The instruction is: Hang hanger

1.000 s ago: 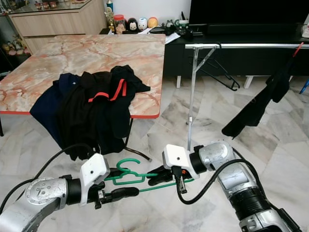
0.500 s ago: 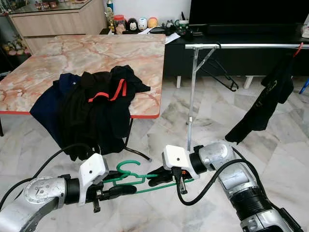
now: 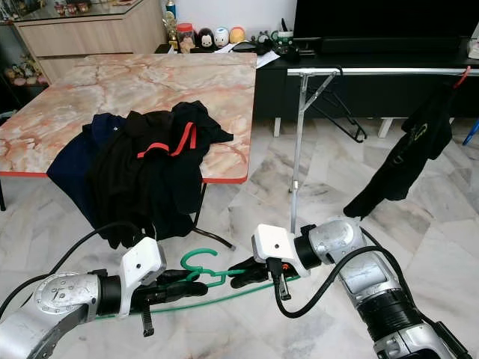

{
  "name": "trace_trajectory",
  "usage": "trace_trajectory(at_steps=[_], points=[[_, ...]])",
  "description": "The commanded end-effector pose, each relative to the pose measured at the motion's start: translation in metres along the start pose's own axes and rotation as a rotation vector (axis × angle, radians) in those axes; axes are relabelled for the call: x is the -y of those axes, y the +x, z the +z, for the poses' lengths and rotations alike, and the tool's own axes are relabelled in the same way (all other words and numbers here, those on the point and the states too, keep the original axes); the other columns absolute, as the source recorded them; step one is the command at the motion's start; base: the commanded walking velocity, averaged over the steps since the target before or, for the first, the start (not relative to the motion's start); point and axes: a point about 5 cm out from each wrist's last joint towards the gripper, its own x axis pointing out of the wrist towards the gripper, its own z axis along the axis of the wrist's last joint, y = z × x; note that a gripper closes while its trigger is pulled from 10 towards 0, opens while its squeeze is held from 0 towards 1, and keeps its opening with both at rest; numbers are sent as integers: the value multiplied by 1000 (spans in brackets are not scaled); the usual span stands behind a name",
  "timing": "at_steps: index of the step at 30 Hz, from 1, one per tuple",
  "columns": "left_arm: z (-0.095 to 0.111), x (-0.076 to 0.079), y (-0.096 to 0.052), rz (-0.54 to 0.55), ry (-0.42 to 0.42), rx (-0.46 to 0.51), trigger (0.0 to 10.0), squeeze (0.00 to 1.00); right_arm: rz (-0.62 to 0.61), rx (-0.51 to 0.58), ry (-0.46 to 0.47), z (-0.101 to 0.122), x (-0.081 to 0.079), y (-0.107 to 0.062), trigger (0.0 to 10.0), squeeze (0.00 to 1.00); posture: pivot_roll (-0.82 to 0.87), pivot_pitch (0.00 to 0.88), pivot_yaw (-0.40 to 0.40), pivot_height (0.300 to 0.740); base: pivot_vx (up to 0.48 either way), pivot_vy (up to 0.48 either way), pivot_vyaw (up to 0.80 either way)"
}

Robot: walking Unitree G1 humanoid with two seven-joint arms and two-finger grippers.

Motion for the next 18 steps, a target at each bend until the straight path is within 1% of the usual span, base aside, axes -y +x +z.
trace_trajectory(at_steps=[1, 9, 10, 18], points=[[1, -2, -1, 2, -9, 10, 0, 0, 12, 21, -19, 6, 0, 3, 10000, 0, -24, 15, 38, 740, 0, 0, 0], [2, -2, -1, 2, -6, 11, 0, 0, 14, 23, -20, 6, 0, 4, 10000, 0, -24, 15, 38, 740, 0, 0, 0], [2, -2, -1, 2, 0, 9, 0, 0, 24, 28, -19, 6, -1, 4, 10000, 1000, -24, 14, 39, 740, 0, 0, 0], [-1, -6, 0, -8, 51, -36, 0, 0, 93, 46, -14, 6, -8, 8, 10000, 1000, -22, 15, 39, 740, 0, 0, 0]])
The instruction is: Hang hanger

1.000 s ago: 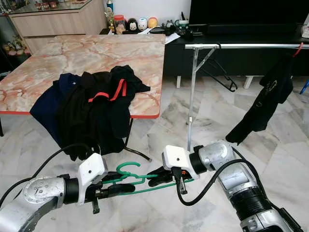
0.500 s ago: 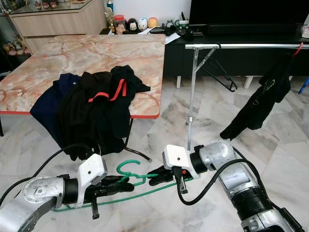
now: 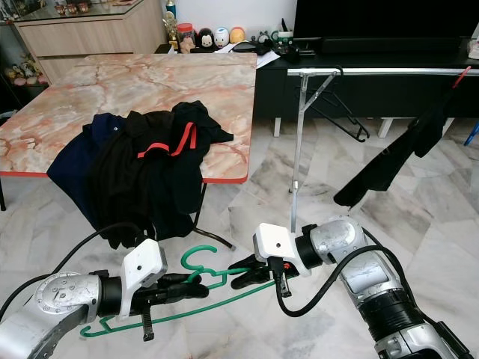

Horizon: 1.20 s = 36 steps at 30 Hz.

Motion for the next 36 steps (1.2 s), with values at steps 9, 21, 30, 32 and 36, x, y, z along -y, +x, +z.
trace_trajectory(at_steps=[9, 21, 30, 32, 36], points=[[-3, -12, -2, 37, 53, -49, 0, 0, 117, 10, -17, 2, -12, 9, 10000, 1000, -20, 21, 37, 740, 0, 0, 0], [-19, -21, -17, 67, 95, -159, 0, 0, 99, -58, -19, -5, -8, 3, 10000, 1000, -16, 22, 35, 740, 0, 0, 0], [-26, -21, -23, 69, 100, -197, 0, 0, 91, -73, -20, -7, -7, 2, 10000, 1000, -17, 23, 35, 740, 0, 0, 0], [-46, -19, -30, 76, 90, -293, 0, 0, 73, -105, -20, -12, -5, 2, 10000, 1000, -13, 23, 34, 740, 0, 0, 0], [-88, -11, -40, 81, 73, -477, 0, 0, 68, -131, -1, -21, -7, 5, 10000, 882, -11, 25, 34, 740, 0, 0, 0]])
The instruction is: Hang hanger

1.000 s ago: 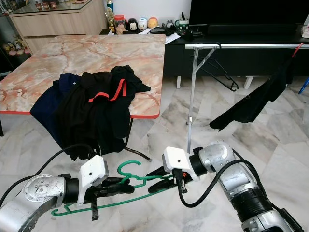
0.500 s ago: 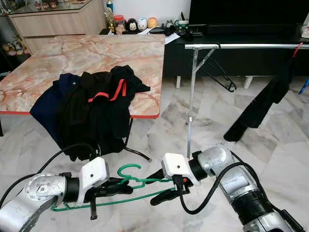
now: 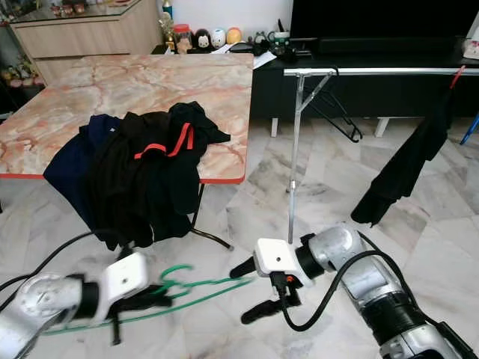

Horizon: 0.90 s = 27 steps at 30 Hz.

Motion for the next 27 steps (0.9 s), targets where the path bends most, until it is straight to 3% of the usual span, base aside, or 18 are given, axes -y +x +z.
trace_trajectory(at_steps=[1, 3, 5, 6, 7, 9, 10, 12, 13, 14, 15, 18, 19, 20, 22, 25, 27], points=[[-19, 5, 2, -6, 17, -93, 0, 0, 12, -16, -13, 0, 0, 4, 10000, 882, -11, 25, 34, 740, 0, 0, 0], [-33, 10, 4, -12, 19, -151, 0, 0, 18, -21, -5, -3, -2, 5, 10000, 855, -13, 26, 35, 740, 0, 0, 0], [-43, 12, 7, 11, 11, -185, 0, 0, 17, -44, 3, -7, -3, 7, 10000, 133, -14, 26, 35, 740, 0, 0, 0], [-49, 12, 9, 40, -1, -197, 980, 0, 11, -62, 11, -11, -3, 8, 10000, 0, -14, 26, 35, 740, 0, 0, 0], [-57, 10, 12, 90, -23, -217, 4745, 0, -2, -84, 23, -17, -3, 11, 10000, 0, -15, 24, 35, 740, 0, 0, 0], [-62, 9, 14, 123, -36, -230, 4745, 0, -12, -98, 30, -20, -2, 13, 10000, 0, -15, 24, 35, 740, 0, 0, 0], [-68, 8, 17, 187, -75, -229, 10000, 0, -45, -110, 62, -27, -1, 17, 10000, 0, -14, 23, 35, 740, 0, 0, 0], [-83, 6, 22, 323, -200, -212, 10000, 0, -165, -120, 151, -42, 4, 27, 10000, 0, -17, 21, 34, 740, 0, 0, 0], [-83, 6, 22, 323, -200, -212, 10000, 0, -165, -120, 151, -42, 4, 27, 10000, 0, -17, 21, 34, 740, 0, 0, 0], [-90, 7, 25, 384, -282, -199, 10000, 0, -243, -128, 207, -51, 6, 33, 10000, 0, -17, 21, 34, 740, 0, 0, 0], [-102, 9, 28, 457, -402, -186, 10000, 0, -378, -153, 293, -65, 8, 41, 10000, 0, -10, 18, 31, 740, 0, 0, 0], [-127, 24, 35, 562, -575, -227, 10000, 0, -663, -243, 525, -97, 0, 55, 10000, 0, -11, 19, 31, 740, 0, 0, 0], [-130, 26, 36, 572, -591, -236, 10000, 0, -697, -254, 562, -101, -3, 56, 10000, 0, -11, 19, 31, 740, 0, 0, 0], [-136, 32, 37, 608, -648, -250, 10000, 0, -768, -277, 660, -112, -11, 57, 10000, 0, -10, 17, 35, 740, 0, 0, 0], [-137, 33, 38, 616, -660, -253, 10000, 0, -782, -283, 681, -114, -13, 58, 10000, 0, -10, 17, 35, 740, 0, 0, 0], [-147, 44, 40, 646, -723, -287, 10000, 0, -849, -292, 824, -129, -32, 67, 10000, 0, -11, 15, 38, 740, 0, 0, 0], [-150, 48, 41, 653, -752, -291, 10000, 0, -850, -307, 860, -135, -41, 72, 10000, 0, -11, 15, 38, 740, 0, 0, 0]])
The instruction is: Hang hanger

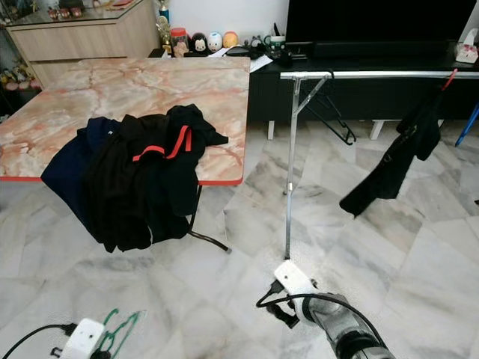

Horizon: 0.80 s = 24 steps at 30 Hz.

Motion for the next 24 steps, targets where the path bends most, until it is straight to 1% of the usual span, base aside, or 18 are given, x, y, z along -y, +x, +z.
trace_trajectory(at_steps=[1, 2, 4, 8, 9, 10, 12, 13, 15, 16, 18, 19, 21, 24], points=[[-6, -1, -1, 14, -29, -13, 10000, 0, -3, -37, 44, -12, -6, 1, 10000, 0, -11, 15, 38, 740, 0, 0, 0], [-10, -1, 0, 34, -51, -22, 10000, 0, -5, -60, 78, -23, -10, 2, 10000, 0, -9, 9, 41, 740, 0, 0, 0], [-15, -1, 2, 68, -75, -31, 10000, 0, -16, -85, 119, -34, -15, 3, 10000, 0, -9, 9, 41, 740, 0, 0, 0], [-17, -1, 6, 98, -91, -25, 10000, 0, -66, -100, 132, -35, -18, 5, 10000, 0, -9, 9, 41, 740, 0, 0, 0], [-24, -2, 5, 138, -164, -37, 10000, 0, -123, -130, 210, -49, -20, 3, 10000, 0, -3, 0, 47, 740, 0, 0, 0], [-24, -2, 5, 138, -164, -37, 10000, 0, -123, -130, 210, -49, -20, 3, 10000, 0, -3, 0, 47, 740, 0, 0, 0], [-33, -2, 3, 201, -302, -53, 10000, 0, -203, -168, 306, -69, -23, -1, 10000, 0, -4, 0, 50, 740, 0, 0, 0], [-36, -2, 3, 217, -347, -56, 10000, 0, -233, -173, 350, -74, -24, -1, 10000, 0, -12, 0, 53, 740, 0, 0, 0], [-36, 1, 4, 218, -359, -59, 10000, 0, -271, -187, 405, -80, -27, -2, 10000, 0, -13, 0, 55, 740, 0, 0, 0], [-36, 2, 5, 216, -353, -59, 10000, 0, -277, -193, 417, -81, -30, -2, 10000, 0, -13, 0, 55, 740, 0, 0, 0], [-35, 5, 6, 215, -341, -67, 10000, 0, -273, -212, 406, -83, -36, 0, 10000, 0, -15, 0, 59, 740, 0, 0, 0], [-34, 7, 7, 210, -338, -68, 10000, 0, -272, -216, 419, -84, -41, 1, 10000, 0, -15, 0, 59, 740, 0, 0, 0], [-33, 9, 8, 206, -335, -66, 10000, 0, -272, -211, 449, -83, -44, 2, 10000, 0, -18, 0, 61, 740, 0, 0, 0], [-32, 10, 9, 208, -344, -58, 10000, 0, -260, -201, 458, -80, -47, 4, 10000, 0, -19, 0, 63, 740, 0, 0, 0]])
